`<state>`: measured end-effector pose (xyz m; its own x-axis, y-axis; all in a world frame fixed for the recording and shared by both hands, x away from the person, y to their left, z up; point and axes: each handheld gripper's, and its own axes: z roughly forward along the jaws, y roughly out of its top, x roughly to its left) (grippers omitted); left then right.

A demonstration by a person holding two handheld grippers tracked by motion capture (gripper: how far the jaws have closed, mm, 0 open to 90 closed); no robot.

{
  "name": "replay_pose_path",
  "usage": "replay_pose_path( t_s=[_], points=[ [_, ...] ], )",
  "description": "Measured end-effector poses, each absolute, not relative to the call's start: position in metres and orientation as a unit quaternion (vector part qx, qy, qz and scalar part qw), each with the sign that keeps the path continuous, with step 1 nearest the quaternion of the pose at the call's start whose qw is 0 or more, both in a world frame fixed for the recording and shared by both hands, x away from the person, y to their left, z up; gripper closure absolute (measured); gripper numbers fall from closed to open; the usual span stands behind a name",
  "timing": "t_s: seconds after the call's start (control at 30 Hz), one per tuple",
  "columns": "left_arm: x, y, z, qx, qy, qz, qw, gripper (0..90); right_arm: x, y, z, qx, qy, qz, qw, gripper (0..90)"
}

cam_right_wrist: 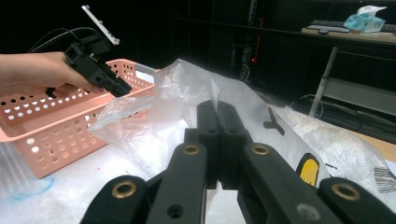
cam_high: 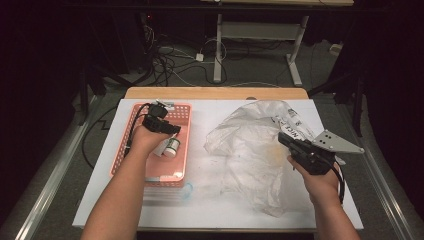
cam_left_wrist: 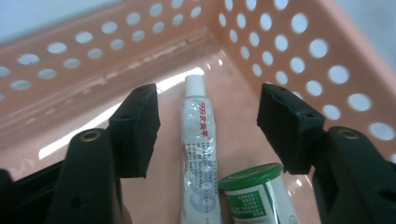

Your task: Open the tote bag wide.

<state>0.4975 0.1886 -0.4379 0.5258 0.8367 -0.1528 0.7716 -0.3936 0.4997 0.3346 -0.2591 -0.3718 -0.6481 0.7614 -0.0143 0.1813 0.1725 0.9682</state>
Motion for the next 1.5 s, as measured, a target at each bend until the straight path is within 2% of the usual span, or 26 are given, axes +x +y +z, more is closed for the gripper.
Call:
replay_pose_path(
  t_s=[0.4, 0.67, 1.33, 1.4, 1.47, 1.5],
  points=[
    [0.51, 0.185, -0.45, 0.842, 0.49, 0.041, 0.223, 50.3, 0.335, -0.259, -0.373, 0.329, 0.721, 0.551, 0.26, 90.0],
    [0.511, 0.188, -0.454, 0.845, 0.494, 0.052, 0.2, 55.6, 0.335, -0.259, -0.373, 0.33, 0.72, 0.552, 0.26, 90.0],
    [0.511, 0.195, -0.458, 0.843, 0.509, 0.058, 0.163, 54.2, 0.334, -0.259, -0.373, 0.329, 0.72, 0.552, 0.261, 90.0],
    [0.511, 0.195, -0.458, 0.844, 0.508, 0.056, 0.163, 57.7, 0.334, -0.259, -0.373, 0.328, 0.721, 0.552, 0.261, 90.0],
    [0.51, 0.194, -0.458, 0.845, 0.506, 0.057, 0.164, 65.3, 0.333, -0.258, -0.373, 0.328, 0.721, 0.552, 0.261, 90.0],
    [0.51, 0.194, -0.458, 0.844, 0.507, 0.057, 0.165, 65.5, 0.333, -0.258, -0.373, 0.328, 0.721, 0.552, 0.26, 90.0]
  ],
)
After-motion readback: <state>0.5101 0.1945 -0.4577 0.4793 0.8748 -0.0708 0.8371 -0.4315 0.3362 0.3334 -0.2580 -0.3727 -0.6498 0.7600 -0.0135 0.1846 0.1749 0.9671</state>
